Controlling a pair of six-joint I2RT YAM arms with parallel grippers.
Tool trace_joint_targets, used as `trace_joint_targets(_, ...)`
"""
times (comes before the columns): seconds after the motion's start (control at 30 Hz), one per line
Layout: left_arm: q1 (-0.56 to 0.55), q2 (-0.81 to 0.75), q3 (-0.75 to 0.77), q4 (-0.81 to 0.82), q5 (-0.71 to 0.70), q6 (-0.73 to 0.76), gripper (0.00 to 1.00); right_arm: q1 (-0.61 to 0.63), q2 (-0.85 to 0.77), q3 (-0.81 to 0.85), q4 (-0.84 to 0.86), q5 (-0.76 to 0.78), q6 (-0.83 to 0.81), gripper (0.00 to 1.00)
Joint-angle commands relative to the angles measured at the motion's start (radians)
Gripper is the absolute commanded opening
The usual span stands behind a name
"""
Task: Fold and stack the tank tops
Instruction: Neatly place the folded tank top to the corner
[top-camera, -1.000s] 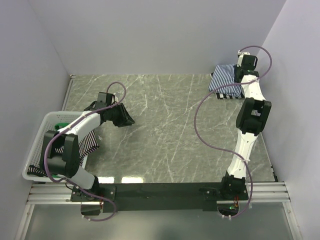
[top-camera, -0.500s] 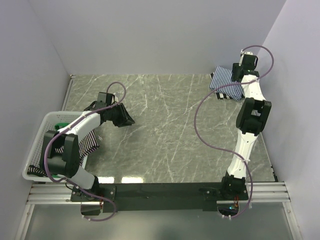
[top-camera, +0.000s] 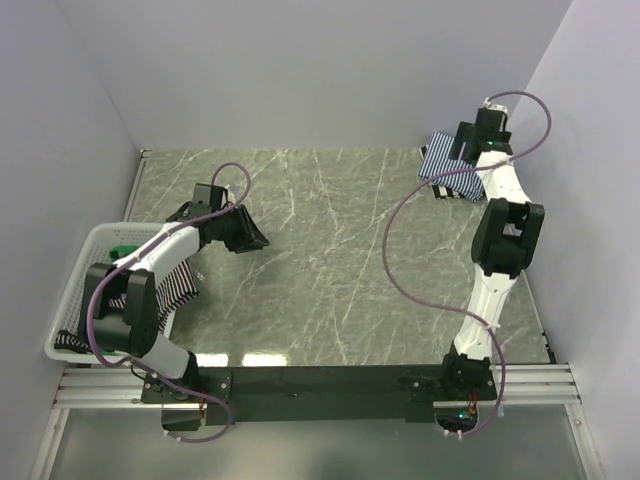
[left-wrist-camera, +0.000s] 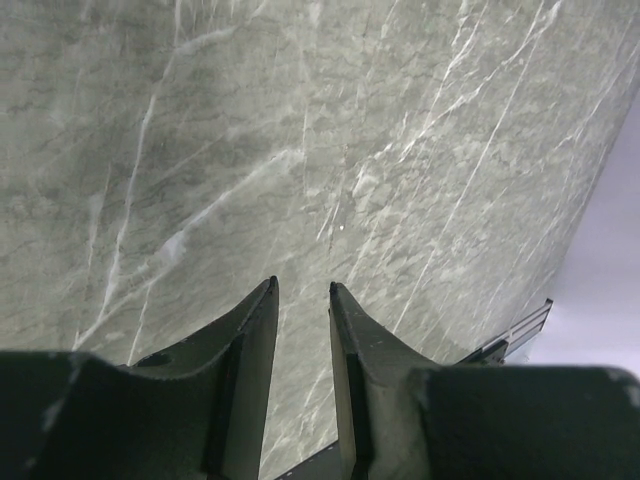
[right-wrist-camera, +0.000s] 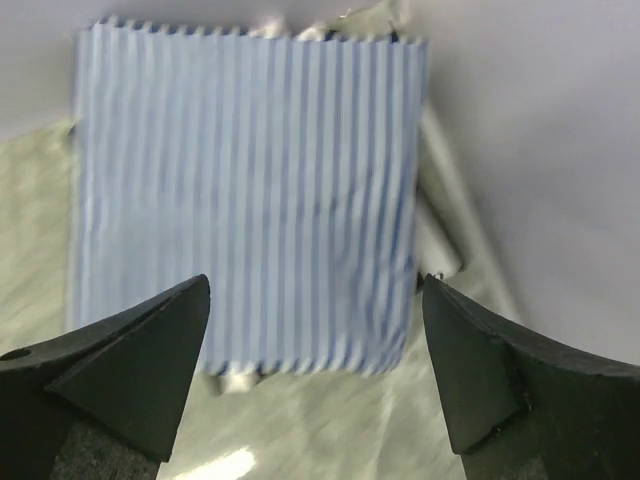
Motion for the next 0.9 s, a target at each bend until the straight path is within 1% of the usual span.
trace_joint_targets(0.0,0.006,-0.074,0.001,0.036,-0.02,0.02,0.34,0.111,-0.219,-0.164,0.113,0.086,0.119,0.93)
trace_joint_targets(0.07,0.006,-0.107,0.01,0.03,-0.036,0.021,0.34,0.153,-0.279,-0.234,0.127,0.107,0.18,0.93)
trace_joint_targets(0.1,0.004,-0.118,0.013,0.027,-0.045,0.02,0.34,0.191,-0.351,-0.318,0.145,0.119,0.199,0.94)
trace_joint_targets(0.17,0.004,-0.147,0.021,0.023,-0.054,0.017,0.34,0.257,-0.435,-0.423,0.183,0.127,0.24,0.94)
trace_joint_targets(0.2,0.004,-0.16,0.024,0.016,-0.075,0.018,0.34,0.324,-0.512,-0.509,0.206,0.133,0.251,0.94)
trace_joint_targets(0.27,0.003,-0.198,0.035,-0.007,-0.1,0.024,0.34,0.398,-0.578,-0.574,0.203,0.156,0.271,0.95)
trace_joint_targets(0.3,0.003,-0.21,0.036,-0.013,-0.108,0.026,0.34,0.432,-0.638,-0.63,0.193,0.166,0.283,0.95)
trace_joint_targets(0.33,0.004,-0.241,0.038,-0.02,-0.125,0.029,0.34,0.494,-0.67,-0.662,0.188,0.175,0.305,0.95)
trace_joint_targets(0.37,0.003,-0.256,0.033,-0.034,-0.131,0.03,0.34,0.524,-0.701,-0.69,0.176,0.176,0.356,0.95)
trace_joint_targets(0.43,0.003,-0.311,0.024,-0.039,-0.148,0.03,0.35,0.581,-0.794,-0.794,0.165,0.169,0.383,0.96)
trace_joint_targets(0.47,0.003,-0.33,0.003,-0.034,-0.163,0.029,0.35,0.63,-0.827,-0.834,0.17,0.166,0.416,0.96)
trace_joint_targets(0.5,0.003,-0.348,-0.009,-0.025,-0.169,0.027,0.36,0.653,-0.891,-0.914,0.188,0.141,0.426,0.96)
trace_joint_targets(0.57,0.003,-0.38,-0.036,-0.022,-0.184,0.024,0.36,0.702,-0.958,-0.995,0.215,0.118,0.464,0.96)
trace_joint_targets(0.6,0.003,-0.388,-0.046,-0.016,-0.189,0.024,0.36,0.714,-1.017,-1.059,0.226,0.097,0.475,0.96)
trace_joint_targets(0.67,0.003,-0.4,-0.069,-0.01,-0.195,0.017,0.36,0.725,-1.068,-1.115,0.228,0.074,0.512,0.96)
trace_joint_targets(0.7,0.001,-0.404,-0.077,-0.004,-0.197,0.014,0.36,0.727,-1.118,-1.164,0.234,0.063,0.518,0.97)
trace_joint_targets(0.8,0.001,-0.42,-0.106,0.015,-0.203,0.001,0.36,0.727,-1.218,-1.247,0.261,0.043,0.517,0.97)
trace_joint_targets(0.87,0.001,-0.431,-0.121,0.021,-0.211,-0.003,0.37,0.725,-1.247,-1.261,0.252,0.055,0.497,0.97)
